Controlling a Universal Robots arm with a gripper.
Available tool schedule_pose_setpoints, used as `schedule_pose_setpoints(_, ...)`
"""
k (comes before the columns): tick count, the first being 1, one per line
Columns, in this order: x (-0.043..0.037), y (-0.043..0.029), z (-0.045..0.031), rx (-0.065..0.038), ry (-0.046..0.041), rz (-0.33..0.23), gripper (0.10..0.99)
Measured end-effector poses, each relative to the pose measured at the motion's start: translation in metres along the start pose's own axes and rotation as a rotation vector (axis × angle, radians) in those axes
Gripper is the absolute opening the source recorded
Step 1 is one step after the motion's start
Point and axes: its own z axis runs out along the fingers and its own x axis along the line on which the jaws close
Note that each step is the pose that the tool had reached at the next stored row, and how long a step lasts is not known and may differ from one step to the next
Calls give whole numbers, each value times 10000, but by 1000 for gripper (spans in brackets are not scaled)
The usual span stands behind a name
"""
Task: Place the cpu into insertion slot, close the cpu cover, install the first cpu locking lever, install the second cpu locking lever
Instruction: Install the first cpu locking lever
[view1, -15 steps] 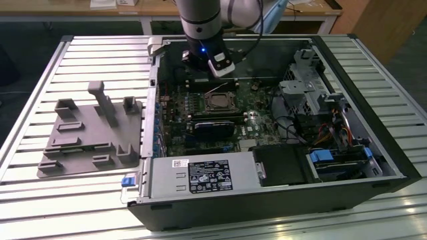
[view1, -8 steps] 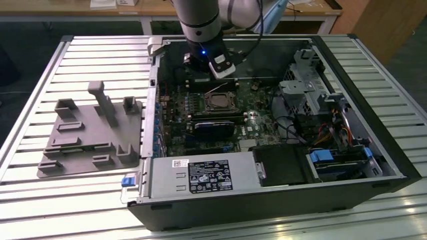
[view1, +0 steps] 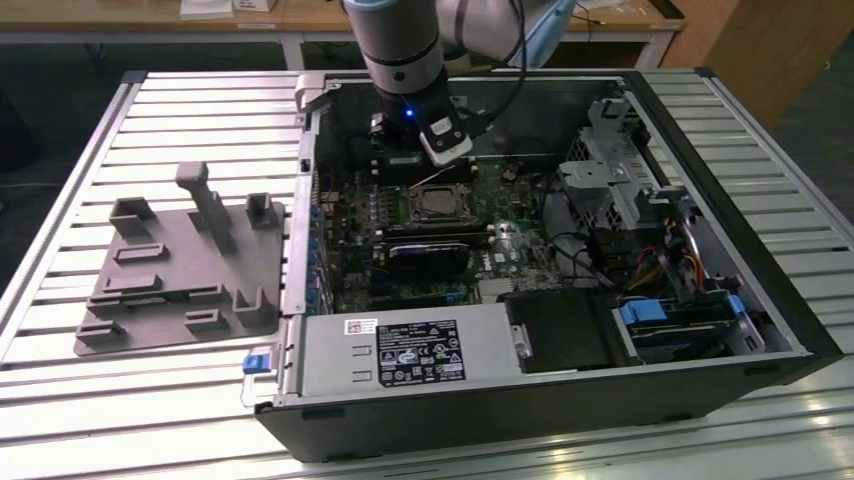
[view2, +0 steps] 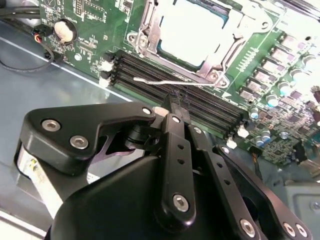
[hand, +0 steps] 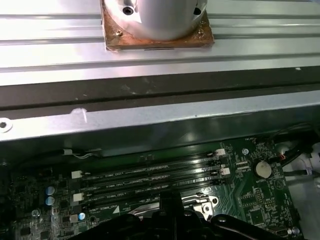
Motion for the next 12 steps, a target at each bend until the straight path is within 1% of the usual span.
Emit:
schedule_pose_setpoints(7, -94, -1, 67, 0, 0, 0, 102)
schedule_pose_setpoints(9, -100, -4, 84, 0, -2, 4, 102)
schedule_pose_setpoints(12, -97, -10, 107, 14, -27, 83, 102)
